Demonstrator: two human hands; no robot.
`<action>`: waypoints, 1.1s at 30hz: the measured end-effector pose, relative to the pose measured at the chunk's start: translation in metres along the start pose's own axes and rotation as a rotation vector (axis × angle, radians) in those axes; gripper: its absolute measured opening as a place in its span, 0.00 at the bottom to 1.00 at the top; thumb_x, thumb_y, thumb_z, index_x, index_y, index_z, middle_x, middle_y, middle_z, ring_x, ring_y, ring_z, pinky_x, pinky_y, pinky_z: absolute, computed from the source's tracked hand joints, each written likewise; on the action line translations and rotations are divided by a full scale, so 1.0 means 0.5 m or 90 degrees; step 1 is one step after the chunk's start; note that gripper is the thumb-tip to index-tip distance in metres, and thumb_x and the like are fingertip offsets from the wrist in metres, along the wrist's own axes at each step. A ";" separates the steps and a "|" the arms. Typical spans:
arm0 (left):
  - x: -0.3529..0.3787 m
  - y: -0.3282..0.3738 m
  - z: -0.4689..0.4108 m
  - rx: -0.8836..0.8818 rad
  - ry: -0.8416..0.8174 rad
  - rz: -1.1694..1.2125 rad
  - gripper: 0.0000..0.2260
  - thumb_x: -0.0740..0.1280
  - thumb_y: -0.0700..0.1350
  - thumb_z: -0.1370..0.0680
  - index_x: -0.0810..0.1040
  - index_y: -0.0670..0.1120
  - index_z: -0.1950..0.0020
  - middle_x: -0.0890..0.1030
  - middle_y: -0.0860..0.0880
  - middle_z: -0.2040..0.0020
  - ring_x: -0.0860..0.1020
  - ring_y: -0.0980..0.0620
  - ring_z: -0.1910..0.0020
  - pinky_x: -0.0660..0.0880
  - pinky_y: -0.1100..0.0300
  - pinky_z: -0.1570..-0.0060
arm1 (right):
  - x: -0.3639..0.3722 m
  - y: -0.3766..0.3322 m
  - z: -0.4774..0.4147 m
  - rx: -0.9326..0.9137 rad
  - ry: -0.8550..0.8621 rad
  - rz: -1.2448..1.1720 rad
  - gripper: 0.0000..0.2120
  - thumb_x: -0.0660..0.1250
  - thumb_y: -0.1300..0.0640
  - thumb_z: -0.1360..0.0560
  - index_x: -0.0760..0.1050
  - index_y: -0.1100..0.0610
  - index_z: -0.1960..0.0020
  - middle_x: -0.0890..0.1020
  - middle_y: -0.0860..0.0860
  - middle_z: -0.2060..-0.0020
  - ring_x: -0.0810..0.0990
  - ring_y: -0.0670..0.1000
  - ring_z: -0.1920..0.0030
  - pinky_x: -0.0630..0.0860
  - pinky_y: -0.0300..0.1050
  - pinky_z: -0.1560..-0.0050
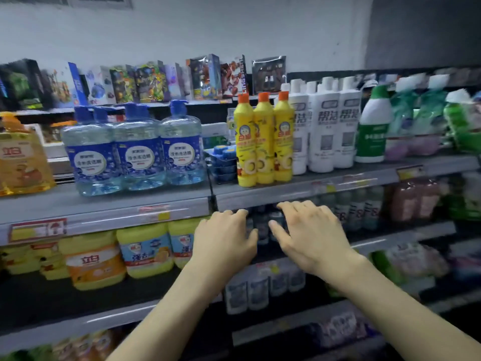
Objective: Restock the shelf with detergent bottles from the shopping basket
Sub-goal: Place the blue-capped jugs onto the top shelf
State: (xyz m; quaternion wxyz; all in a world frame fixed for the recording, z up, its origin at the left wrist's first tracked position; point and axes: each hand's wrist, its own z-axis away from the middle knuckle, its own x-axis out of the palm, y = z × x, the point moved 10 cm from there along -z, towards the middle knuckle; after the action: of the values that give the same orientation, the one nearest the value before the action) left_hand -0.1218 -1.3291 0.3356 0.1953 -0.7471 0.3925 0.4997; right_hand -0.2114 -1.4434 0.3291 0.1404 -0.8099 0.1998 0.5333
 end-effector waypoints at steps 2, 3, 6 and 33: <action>0.058 0.088 0.004 0.037 -0.046 0.022 0.20 0.61 0.60 0.18 0.76 0.50 0.32 0.82 0.50 0.43 0.79 0.45 0.41 0.76 0.51 0.49 | 0.029 0.086 0.051 0.041 -0.035 0.003 0.26 0.51 0.36 0.16 0.71 0.51 0.27 0.80 0.49 0.36 0.76 0.54 0.34 0.72 0.55 0.35; 0.088 0.127 0.006 0.054 -0.071 0.031 0.20 0.61 0.60 0.17 0.76 0.50 0.31 0.82 0.50 0.41 0.79 0.45 0.40 0.77 0.50 0.48 | 0.043 0.127 0.076 0.062 -0.053 0.000 0.26 0.51 0.36 0.15 0.70 0.51 0.26 0.80 0.49 0.35 0.76 0.54 0.33 0.72 0.55 0.33; 0.183 0.237 0.016 0.105 -0.139 0.056 0.20 0.61 0.60 0.17 0.75 0.50 0.31 0.81 0.50 0.40 0.79 0.45 0.39 0.77 0.50 0.47 | 0.085 0.242 0.154 0.128 -0.087 -0.017 0.26 0.52 0.38 0.14 0.69 0.51 0.24 0.78 0.49 0.31 0.74 0.54 0.30 0.70 0.56 0.30; 0.840 0.970 0.247 0.616 -0.627 0.114 0.19 0.63 0.56 0.17 0.77 0.49 0.31 0.83 0.48 0.39 0.81 0.44 0.39 0.78 0.49 0.40 | 0.436 0.807 0.836 0.857 -0.295 -0.016 0.21 0.57 0.39 0.16 0.74 0.49 0.30 0.81 0.50 0.35 0.79 0.54 0.33 0.74 0.49 0.36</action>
State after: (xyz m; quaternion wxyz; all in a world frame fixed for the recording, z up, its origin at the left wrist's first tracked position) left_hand -0.4935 -1.7077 -0.0460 0.6194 -0.2273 0.4971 0.5636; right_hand -0.6635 -1.6527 -0.0408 0.6551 -0.4156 0.4413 0.4509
